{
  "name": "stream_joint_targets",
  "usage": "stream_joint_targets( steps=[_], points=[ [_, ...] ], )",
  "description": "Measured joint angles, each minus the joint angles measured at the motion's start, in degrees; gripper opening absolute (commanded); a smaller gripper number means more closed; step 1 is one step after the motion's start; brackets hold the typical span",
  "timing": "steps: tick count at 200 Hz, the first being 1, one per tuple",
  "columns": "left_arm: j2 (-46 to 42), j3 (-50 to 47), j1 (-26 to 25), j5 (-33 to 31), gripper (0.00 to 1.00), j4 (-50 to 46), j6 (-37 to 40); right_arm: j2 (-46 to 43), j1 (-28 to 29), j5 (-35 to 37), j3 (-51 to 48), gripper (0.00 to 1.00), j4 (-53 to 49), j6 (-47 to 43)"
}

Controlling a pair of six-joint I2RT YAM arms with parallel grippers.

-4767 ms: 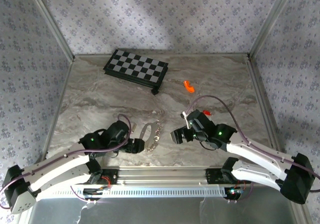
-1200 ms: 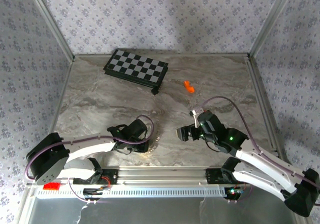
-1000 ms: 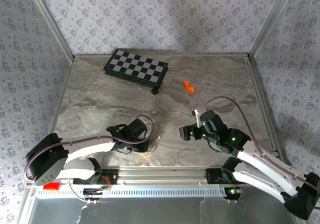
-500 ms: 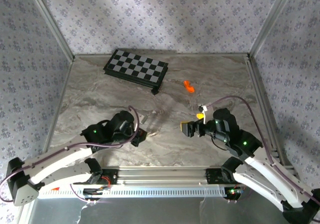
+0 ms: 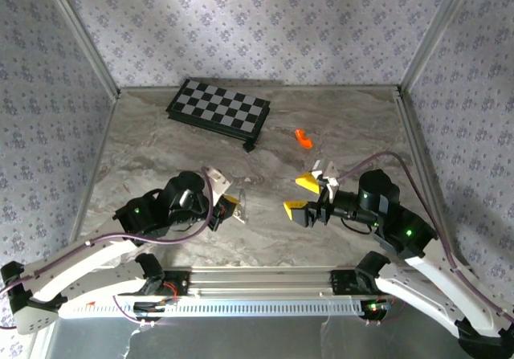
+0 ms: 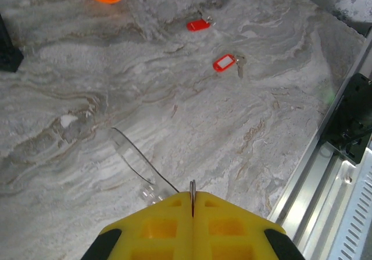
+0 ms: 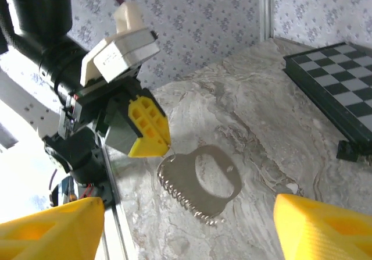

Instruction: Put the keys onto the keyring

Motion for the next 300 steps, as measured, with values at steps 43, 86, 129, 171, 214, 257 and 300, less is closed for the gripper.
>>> stream_joint_targets(
  steps=[43,86,129,171,214,257,300],
  points=[
    [1.7,2.6,-3.0,-1.6,0.00,3.7,4.8,0.9,0.5,0.5,-0.7,0.50,0.1,-2.8],
    [2.0,3.7,-5.6,-0.8,0.00,11.0,9.8,1.3,0.7,0.1,-1.6,0.33,1.3,-3.5],
    [0.7,3.3,-5.6,3.9,0.00,20.4,11.3,1.2,2.1,-0.7,-1.6,0.28,3.9,-3.7],
    [-1.5,1.6,-5.6,8.5,0.00,30.8,10.4,1.2,6.9,-1.0,-0.7,0.19,6.9,-4.7],
    [-1.2,-1.2,-5.6,12.7,0.00,37.9,8.6,1.2,12.5,-0.1,-0.4,0.18,11.1,-5.7],
    [-1.7,-2.6,-5.6,18.0,0.00,42.4,7.6,1.3,17.7,1.9,-0.1,0.13,13.7,-7.6],
    [-3.4,-2.8,-5.6,21.3,0.00,44.6,6.7,1.3,21.2,4.3,0.8,0.14,15.1,-9.3]
  ],
)
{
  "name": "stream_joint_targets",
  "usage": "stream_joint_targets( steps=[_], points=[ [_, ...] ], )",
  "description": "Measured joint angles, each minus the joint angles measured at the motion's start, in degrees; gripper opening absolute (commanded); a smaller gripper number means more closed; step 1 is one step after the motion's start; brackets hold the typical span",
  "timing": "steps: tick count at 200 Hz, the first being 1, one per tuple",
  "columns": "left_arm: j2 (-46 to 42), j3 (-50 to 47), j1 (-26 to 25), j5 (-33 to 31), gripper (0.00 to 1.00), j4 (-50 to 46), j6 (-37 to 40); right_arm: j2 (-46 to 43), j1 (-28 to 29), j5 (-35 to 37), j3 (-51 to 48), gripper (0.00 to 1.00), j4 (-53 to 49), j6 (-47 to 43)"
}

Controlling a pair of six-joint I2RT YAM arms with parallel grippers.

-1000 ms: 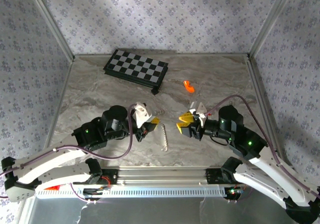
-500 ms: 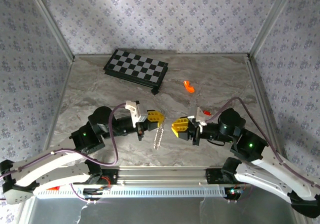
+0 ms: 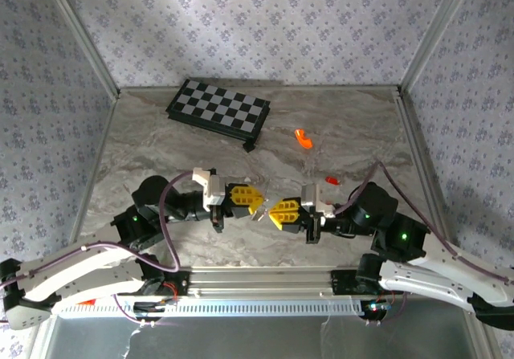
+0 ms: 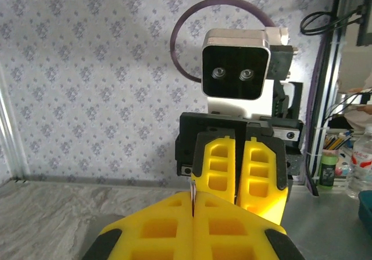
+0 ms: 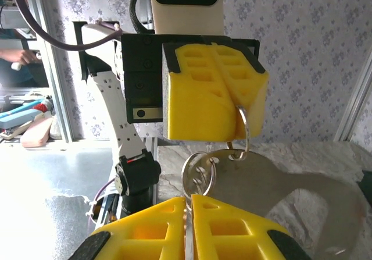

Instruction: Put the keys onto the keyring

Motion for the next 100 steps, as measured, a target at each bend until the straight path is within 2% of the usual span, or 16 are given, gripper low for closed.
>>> stream_joint_targets(
  steps=[38,100],
  points=[
    [-0.5,0.0,0.0,1.7,0.00,0.4,-0.5,0.0,1.6,1.4,0.9,0.26,0.5,-0.5],
    [-1.7,-0.5,0.0,1.9,0.00,0.0,-0.4,0.5,2.4,5.3,1.7,0.33,1.2,-0.7]
  ],
)
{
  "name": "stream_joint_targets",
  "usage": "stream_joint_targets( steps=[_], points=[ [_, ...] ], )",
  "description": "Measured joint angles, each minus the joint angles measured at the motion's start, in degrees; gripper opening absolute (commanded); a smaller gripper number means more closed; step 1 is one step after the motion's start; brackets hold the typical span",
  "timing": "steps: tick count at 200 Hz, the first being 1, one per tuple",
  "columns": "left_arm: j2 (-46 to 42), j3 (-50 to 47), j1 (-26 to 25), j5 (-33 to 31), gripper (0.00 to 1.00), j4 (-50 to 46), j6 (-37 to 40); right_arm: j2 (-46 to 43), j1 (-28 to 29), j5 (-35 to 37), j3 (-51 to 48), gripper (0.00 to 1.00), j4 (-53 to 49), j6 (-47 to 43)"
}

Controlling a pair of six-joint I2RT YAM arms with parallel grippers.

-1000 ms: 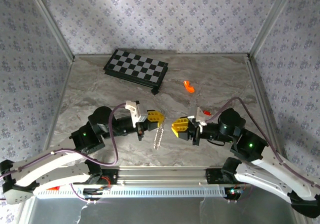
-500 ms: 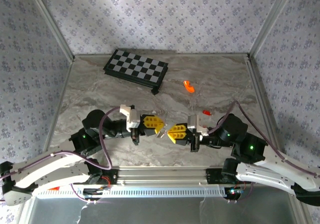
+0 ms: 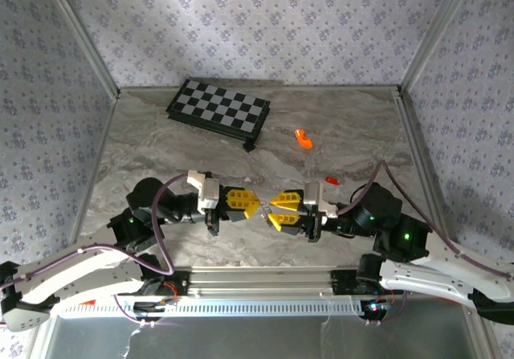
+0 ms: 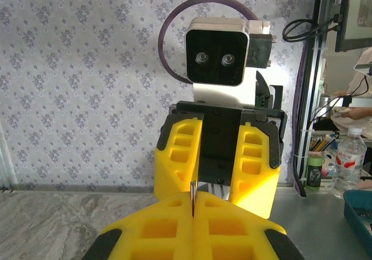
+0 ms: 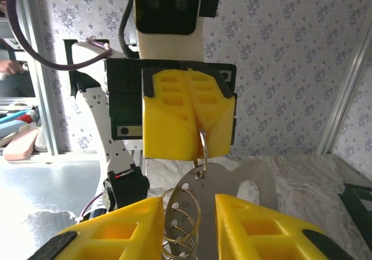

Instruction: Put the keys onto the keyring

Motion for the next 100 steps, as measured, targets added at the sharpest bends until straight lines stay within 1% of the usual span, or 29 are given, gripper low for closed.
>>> stream_joint_targets(
  steps=[16,61,82,100],
  points=[
    [-0.2,0.0,0.0,0.0,0.00,-0.2,0.0,0.1,0.0,0.9,0.0,0.34,0.5,0.0],
    [-0.2,0.0,0.0,0.9,0.00,-0.4,0.4,1.7,0.0,1.0,0.8,0.34,1.4,0.4],
    [0.0,0.0,0.0,1.3,0.00,-0.5,0.4,2.6,0.0,0.8,1.0,0.31,1.7,0.6],
    [0.0,0.0,0.0,1.7,0.00,-0.8,0.4,3.0,0.0,0.5,1.1,0.26,1.7,0.8]
  ],
)
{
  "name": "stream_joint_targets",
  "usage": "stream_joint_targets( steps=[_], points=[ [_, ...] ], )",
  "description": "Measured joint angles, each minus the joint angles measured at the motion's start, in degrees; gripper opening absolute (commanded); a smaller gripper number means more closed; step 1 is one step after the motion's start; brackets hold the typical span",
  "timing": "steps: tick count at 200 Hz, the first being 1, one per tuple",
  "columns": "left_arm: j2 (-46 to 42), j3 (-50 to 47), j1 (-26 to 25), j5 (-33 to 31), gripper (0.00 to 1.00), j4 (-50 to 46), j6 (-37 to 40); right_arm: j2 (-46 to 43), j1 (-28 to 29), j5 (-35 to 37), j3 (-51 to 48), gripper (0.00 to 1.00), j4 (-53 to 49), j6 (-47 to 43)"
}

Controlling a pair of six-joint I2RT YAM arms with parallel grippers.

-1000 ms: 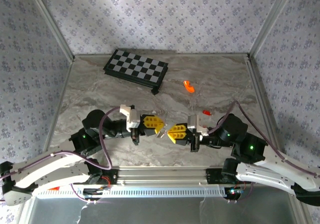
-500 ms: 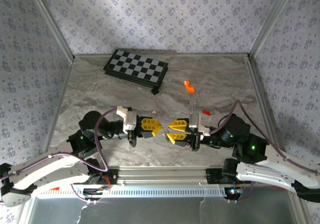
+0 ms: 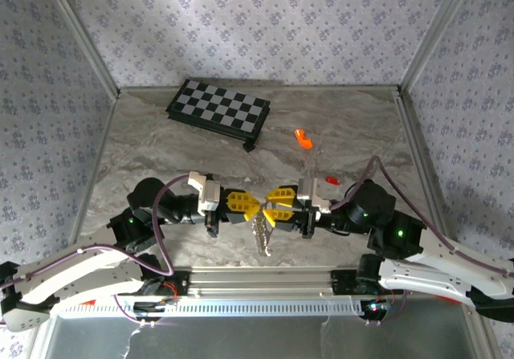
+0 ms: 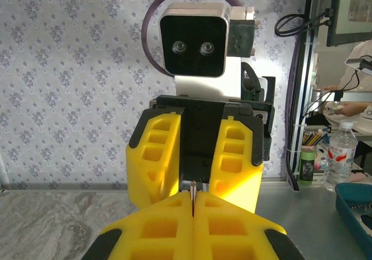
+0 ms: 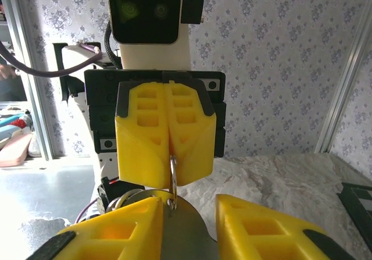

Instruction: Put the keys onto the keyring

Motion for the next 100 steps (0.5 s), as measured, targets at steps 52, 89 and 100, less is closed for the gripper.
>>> stream_joint_targets(
  steps=[52,89,100],
  points=[
    [-0.1,0.0,0.0,0.2,0.00,0.0,0.0,0.1,0.1,-1.2,0.0,0.13,0.5,0.3],
    [-0.1,-0.1,0.0,0.2,0.00,0.0,0.0,0.2,0.1,-1.6,0.0,0.14,0.8,0.3],
    [-0.1,-0.1,0.0,0.2,0.00,0.1,0.0,0.3,0.1,-1.7,0.0,0.13,1.1,0.5]
  ],
)
